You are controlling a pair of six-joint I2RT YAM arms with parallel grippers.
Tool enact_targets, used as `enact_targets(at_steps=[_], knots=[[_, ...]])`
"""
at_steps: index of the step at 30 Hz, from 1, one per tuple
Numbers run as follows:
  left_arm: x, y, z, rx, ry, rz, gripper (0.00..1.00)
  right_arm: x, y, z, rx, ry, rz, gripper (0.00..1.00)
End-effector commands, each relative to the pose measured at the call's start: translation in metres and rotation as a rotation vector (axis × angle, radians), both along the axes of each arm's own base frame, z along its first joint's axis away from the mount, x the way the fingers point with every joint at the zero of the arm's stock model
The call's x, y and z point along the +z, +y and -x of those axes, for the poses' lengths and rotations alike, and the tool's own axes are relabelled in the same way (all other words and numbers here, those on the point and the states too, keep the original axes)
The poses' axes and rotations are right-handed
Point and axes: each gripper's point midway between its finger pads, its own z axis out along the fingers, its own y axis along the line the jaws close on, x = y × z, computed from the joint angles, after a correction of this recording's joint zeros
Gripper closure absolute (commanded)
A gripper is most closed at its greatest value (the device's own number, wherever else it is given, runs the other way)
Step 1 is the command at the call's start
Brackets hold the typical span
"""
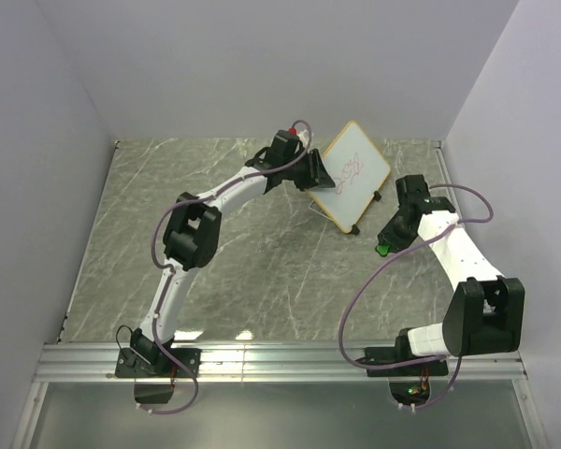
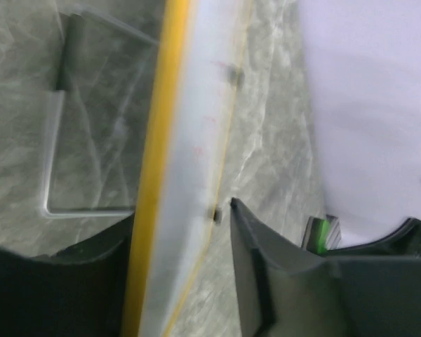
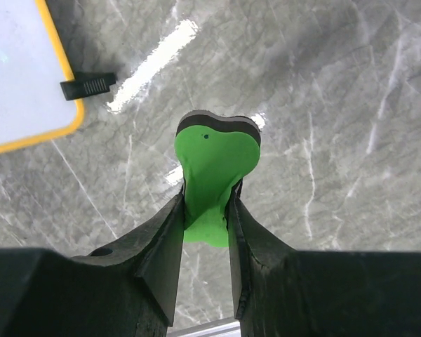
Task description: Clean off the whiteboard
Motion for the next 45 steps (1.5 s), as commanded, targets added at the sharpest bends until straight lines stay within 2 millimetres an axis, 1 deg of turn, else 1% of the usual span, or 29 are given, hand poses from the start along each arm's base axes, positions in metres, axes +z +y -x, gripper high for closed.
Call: enact_targets(at_steps=[1, 2, 3, 4, 7, 10, 12, 13, 14, 16, 19, 20, 22, 23, 24, 25, 26, 27, 28, 30, 31, 32, 34, 37, 40, 41, 43, 44, 45], knots=[[0.009, -0.010, 0.005, -0.043, -0.027, -0.021, 0.72, 0.014, -0.009, 0.001, 0.004, -0.024, 0.025, 1.00], [0.003, -0.008, 0.003, -0.028, -0.027, -0.046, 0.80, 0.014, -0.012, 0.001, 0.000, -0.025, 0.028, 1.00], [-0.008, -0.002, 0.006, -0.028, -0.009, -0.092, 0.89, 0.014, -0.013, 0.000, 0.000, -0.026, 0.025, 1.00], [-0.013, 0.002, 0.006, -0.019, -0.008, -0.121, 1.00, 0.013, -0.014, 0.000, -0.001, -0.025, 0.023, 1.00], [-0.029, 0.021, 0.008, 0.002, -0.017, -0.235, 1.00, 0.010, -0.016, -0.003, -0.012, -0.025, 0.010, 1.00], [-0.041, 0.042, 0.009, 0.033, -0.032, -0.349, 1.00, 0.006, -0.012, -0.010, -0.006, -0.023, -0.013, 1.00], [-0.049, 0.057, 0.012, 0.039, -0.036, -0.435, 1.00, 0.002, -0.009, -0.016, -0.008, -0.019, -0.031, 1.00], [-0.052, 0.069, 0.007, 0.075, -0.043, -0.484, 1.00, 0.001, -0.005, -0.019, -0.004, -0.024, -0.048, 1.00], [-0.055, 0.077, 0.011, 0.077, -0.032, -0.522, 1.00, -0.002, -0.006, -0.020, -0.007, -0.015, -0.049, 1.00], [-0.059, 0.093, 0.008, 0.099, -0.039, -0.586, 1.00, -0.004, 0.000, -0.022, 0.003, -0.016, -0.079, 1.00], [-0.058, 0.113, 0.010, 0.104, -0.040, -0.649, 1.00, -0.008, 0.002, -0.021, 0.009, -0.011, -0.087, 1.00], [-0.052, 0.117, 0.011, 0.105, -0.049, -0.653, 1.00, -0.007, 0.003, -0.022, 0.014, -0.014, -0.092, 1.00], [-0.052, 0.126, 0.014, 0.098, -0.053, -0.672, 1.00, -0.004, 0.006, -0.027, 0.030, -0.044, -0.104, 1.00], [-0.044, 0.125, 0.015, 0.089, -0.064, -0.658, 1.00, 0.003, 0.013, -0.032, 0.055, -0.077, -0.139, 1.00], [-0.044, 0.125, 0.015, 0.082, -0.065, -0.649, 1.00, 0.008, 0.017, -0.038, 0.072, -0.106, -0.162, 1.00], [-0.041, 0.124, 0.016, 0.078, -0.067, -0.640, 1.00, 0.020, 0.021, -0.048, 0.096, -0.152, -0.177, 1.00], [-0.041, 0.122, 0.017, 0.072, -0.062, -0.631, 1.00, 0.027, 0.026, -0.057, 0.111, -0.187, -0.199, 1.00], [-0.042, 0.119, 0.017, 0.070, -0.056, -0.625, 1.00, 0.036, 0.034, -0.064, 0.135, -0.211, -0.245, 1.00], [-0.043, 0.119, 0.018, 0.068, -0.047, -0.623, 1.00, 0.050, 0.038, -0.075, 0.144, -0.250, -0.262, 1.00], [-0.043, 0.114, 0.016, 0.066, -0.044, -0.621, 1.00, 0.059, 0.045, -0.092, 0.149, -0.275, -0.307, 1.00], [-0.043, 0.112, 0.016, 0.059, -0.043, -0.625, 1.00, 0.077, 0.046, -0.107, 0.142, -0.324, -0.315, 1.00], [-0.043, 0.111, 0.016, 0.055, -0.045, -0.628, 1.00, 0.077, 0.047, -0.117, 0.135, -0.328, -0.325, 1.00], [-0.045, 0.110, 0.017, 0.047, -0.046, -0.638, 1.00, 0.094, 0.053, -0.137, 0.121, -0.380, -0.365, 1.00], [-0.052, 0.110, 0.021, 0.034, -0.024, -0.646, 1.00, 0.097, 0.060, -0.173, 0.086, -0.452, -0.436, 1.00], [-0.055, 0.106, 0.024, 0.019, -0.004, -0.629, 1.00, 0.093, 0.067, -0.190, 0.054, -0.462, -0.490, 1.00], [-0.056, 0.105, 0.026, 0.013, 0.001, -0.628, 1.00, 0.083, 0.075, -0.197, 0.061, -0.446, -0.492, 1.00], [-0.058, 0.102, 0.027, 0.007, 0.004, -0.622, 1.00, 0.082, 0.087, -0.204, 0.080, -0.440, -0.492, 1.00], [-0.058, 0.101, 0.029, 0.000, 0.007, -0.620, 1.00, 0.074, 0.105, -0.203, 0.108, -0.415, -0.491, 1.00], [-0.057, 0.099, 0.029, 0.000, 0.004, -0.616, 1.00, 0.073, 0.112, -0.203, 0.119, -0.406, -0.487, 1.00]])
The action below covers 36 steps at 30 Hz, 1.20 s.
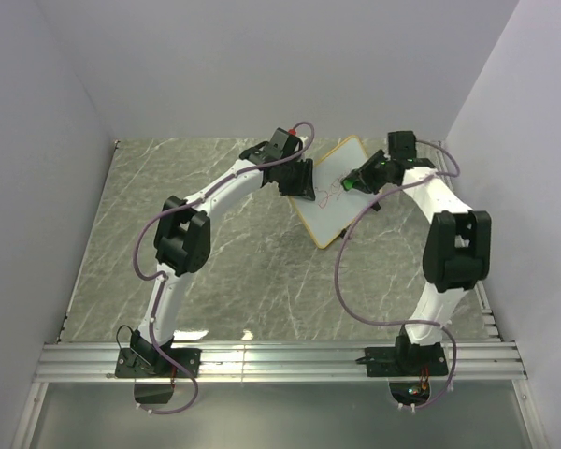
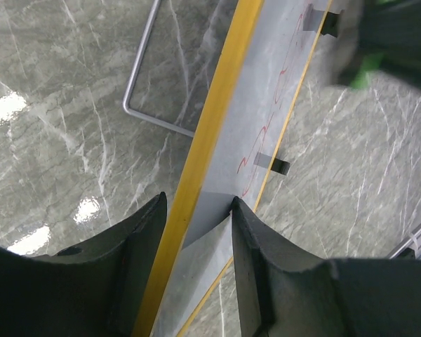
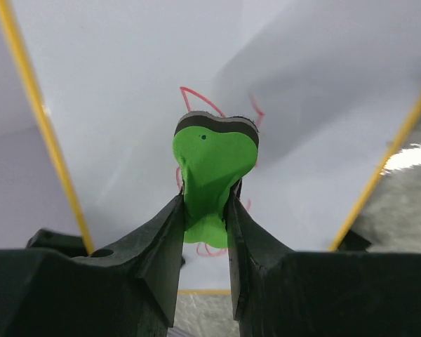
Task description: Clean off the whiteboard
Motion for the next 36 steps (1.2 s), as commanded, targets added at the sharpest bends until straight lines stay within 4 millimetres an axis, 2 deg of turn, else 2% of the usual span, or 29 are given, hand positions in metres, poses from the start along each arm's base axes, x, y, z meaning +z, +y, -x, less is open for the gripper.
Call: enact_targets(at_steps=[1, 2, 6, 12, 15, 20, 27, 31, 36], knots=[[-0.040, 0.037, -0.001, 0.054, 0.035, -0.194, 1.00, 0.030, 0.048, -0.017, 0.068, -0.087, -0.032, 1.00], [-0.040, 0.036, -0.001, 0.051, 0.037, -0.189, 1.00, 0.028, 0.064, -0.014, 0.093, -0.084, -0.023, 1.00], [-0.040, 0.033, 0.002, 0.036, 0.041, -0.180, 1.00, 0.025, 0.094, -0.011, 0.132, -0.081, -0.031, 1.00], [-0.038, 0.029, 0.005, 0.019, 0.040, -0.170, 1.00, 0.024, 0.125, -0.010, 0.177, -0.071, -0.018, 1.00], [-0.040, 0.030, 0.006, 0.014, 0.039, -0.177, 1.00, 0.018, 0.128, -0.008, 0.180, -0.050, -0.002, 1.00], [-0.038, 0.031, 0.006, 0.015, 0.035, -0.179, 1.00, -0.013, 0.115, 0.011, 0.162, 0.039, 0.079, 1.00], [-0.035, 0.034, 0.005, 0.016, 0.028, -0.185, 1.00, -0.077, 0.081, 0.047, 0.140, 0.203, 0.209, 1.00], [-0.032, 0.034, 0.006, 0.017, 0.022, -0.185, 1.00, -0.100, 0.064, 0.065, 0.118, 0.276, 0.230, 1.00], [-0.031, 0.034, 0.004, 0.021, 0.016, -0.187, 1.00, -0.121, 0.055, 0.088, 0.145, 0.335, 0.266, 1.00]])
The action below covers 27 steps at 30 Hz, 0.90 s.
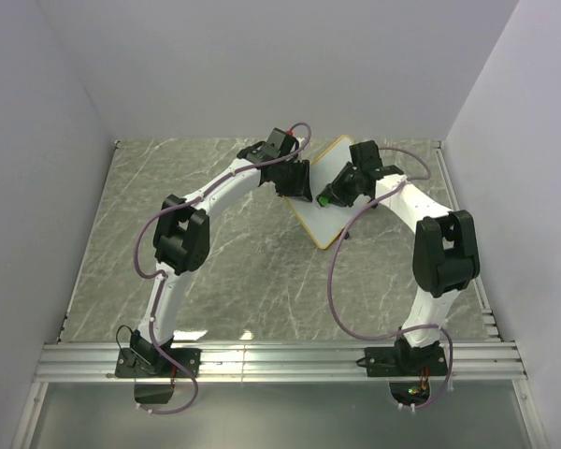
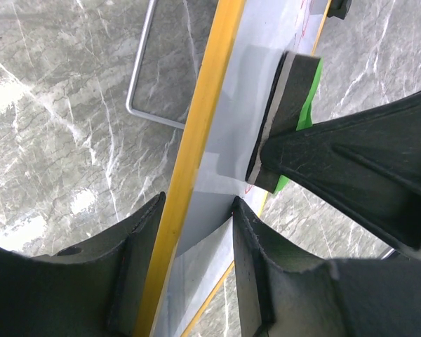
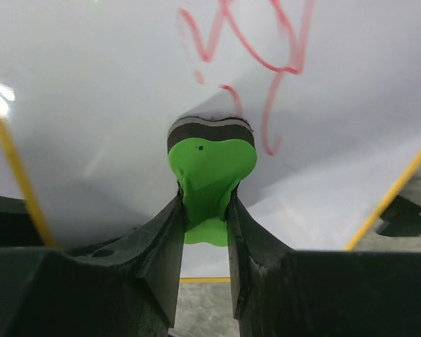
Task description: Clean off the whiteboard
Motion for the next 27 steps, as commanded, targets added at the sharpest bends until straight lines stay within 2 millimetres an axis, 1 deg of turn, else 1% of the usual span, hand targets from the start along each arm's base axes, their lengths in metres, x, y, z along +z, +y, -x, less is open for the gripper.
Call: enact_targets(at_steps=[1, 3, 5, 8, 12, 13, 14, 16, 17, 19, 20, 22, 23, 27], knots=[[-0.026, 0.029, 0.000, 0.028, -0.018, -0.187, 1.00, -0.088, -0.023, 0.060, 0.028, 0.262, 0.174, 1.00], [-0.024, 0.028, -0.001, 0.029, -0.023, -0.187, 1.00, -0.097, -0.025, 0.071, 0.034, 0.282, 0.170, 1.00], [-0.025, 0.028, -0.002, 0.031, -0.024, -0.187, 1.00, -0.101, -0.023, 0.079, 0.041, 0.300, 0.157, 1.00], [-0.024, 0.027, -0.002, 0.032, -0.023, -0.183, 1.00, -0.100, -0.014, 0.089, 0.074, 0.309, 0.137, 1.00], [-0.026, 0.025, -0.004, 0.035, -0.021, -0.179, 1.00, -0.087, 0.009, 0.091, 0.130, 0.269, 0.098, 1.00], [-0.027, 0.026, -0.003, 0.033, -0.018, -0.180, 1.00, -0.083, 0.014, 0.088, 0.138, 0.252, 0.086, 1.00], [-0.027, 0.026, -0.003, 0.034, -0.018, -0.181, 1.00, -0.075, 0.021, 0.083, 0.146, 0.233, 0.068, 1.00], [-0.026, 0.026, -0.003, 0.035, -0.019, -0.178, 1.00, -0.068, 0.029, 0.076, 0.159, 0.211, 0.048, 1.00], [-0.027, 0.026, -0.003, 0.035, -0.018, -0.179, 1.00, -0.057, 0.035, 0.066, 0.158, 0.182, 0.035, 1.00], [-0.029, 0.027, -0.001, 0.034, -0.013, -0.182, 1.00, -0.052, 0.041, 0.059, 0.165, 0.174, 0.017, 1.00], [-0.029, 0.027, -0.001, 0.033, -0.012, -0.181, 1.00, -0.042, 0.046, 0.051, 0.163, 0.153, 0.004, 1.00], [-0.031, 0.026, -0.001, 0.035, -0.008, -0.181, 1.00, -0.038, 0.053, 0.046, 0.170, 0.147, -0.013, 1.00], [-0.030, 0.026, 0.000, 0.033, -0.008, -0.178, 1.00, -0.031, 0.057, 0.040, 0.168, 0.133, -0.028, 1.00], [-0.030, 0.026, -0.001, 0.034, -0.007, -0.177, 1.00, -0.019, 0.069, 0.034, 0.184, 0.117, -0.063, 1.00]])
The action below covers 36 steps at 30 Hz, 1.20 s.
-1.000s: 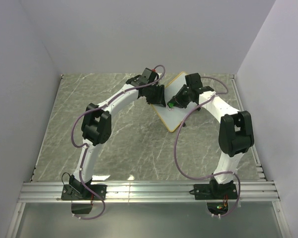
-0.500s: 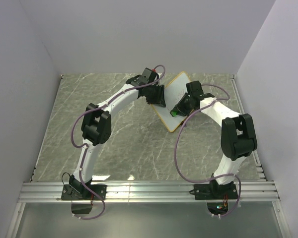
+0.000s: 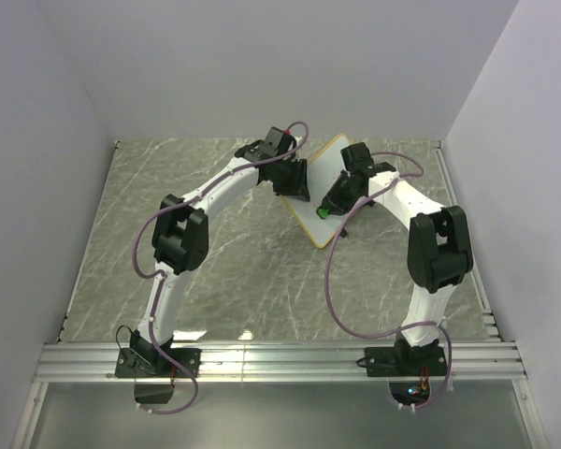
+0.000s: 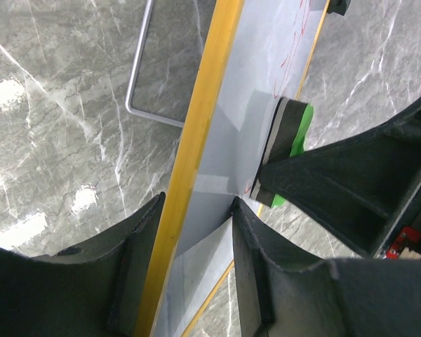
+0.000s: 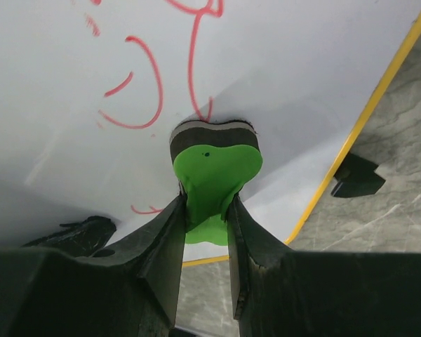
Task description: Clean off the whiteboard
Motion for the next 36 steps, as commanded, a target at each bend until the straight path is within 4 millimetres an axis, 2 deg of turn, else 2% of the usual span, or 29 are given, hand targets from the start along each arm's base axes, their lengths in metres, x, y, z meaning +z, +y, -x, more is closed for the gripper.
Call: enact_targets(at_steps=[1, 7, 13, 16, 23, 24, 25, 27, 28, 32, 34, 36], knots=[[-0.030, 0.020, 0.001, 0.029, -0.012, -0.171, 1.00, 0.005, 0.074, 0.008, 0.141, 0.002, -0.158, 1.00], [-0.030, 0.020, 0.001, 0.029, -0.011, -0.172, 1.00, 0.022, 0.090, 0.008, 0.168, -0.014, -0.195, 1.00], [-0.029, 0.020, 0.003, 0.028, -0.011, -0.173, 1.00, 0.029, 0.083, -0.009, 0.156, -0.042, -0.158, 1.00], [-0.028, 0.021, 0.004, 0.027, -0.011, -0.175, 1.00, 0.022, 0.066, -0.021, 0.116, -0.037, -0.119, 1.00], [-0.024, 0.023, 0.008, 0.016, -0.011, -0.181, 1.00, -0.006, -0.003, -0.057, -0.025, -0.008, -0.080, 1.00], [-0.023, 0.023, 0.009, 0.012, -0.013, -0.183, 1.00, -0.007, -0.018, -0.065, -0.057, -0.007, -0.079, 1.00], [-0.025, 0.024, 0.010, 0.012, -0.010, -0.188, 1.00, -0.001, -0.023, -0.074, -0.065, -0.024, -0.089, 1.00], [-0.023, 0.025, 0.012, 0.006, -0.012, -0.190, 1.00, -0.007, -0.040, -0.084, -0.093, -0.013, -0.087, 1.00], [-0.024, 0.024, 0.014, 0.002, -0.010, -0.193, 1.00, 0.001, -0.044, -0.093, -0.095, -0.036, -0.090, 1.00], [-0.026, 0.026, 0.016, -0.007, -0.009, -0.204, 1.00, -0.012, -0.067, -0.099, -0.126, -0.016, -0.063, 1.00], [-0.024, 0.026, 0.016, -0.007, -0.013, -0.204, 1.00, -0.025, -0.075, -0.090, -0.135, 0.019, -0.050, 1.00], [-0.024, 0.025, 0.015, -0.009, -0.016, -0.202, 1.00, -0.028, -0.075, -0.084, -0.129, 0.019, -0.046, 1.00]])
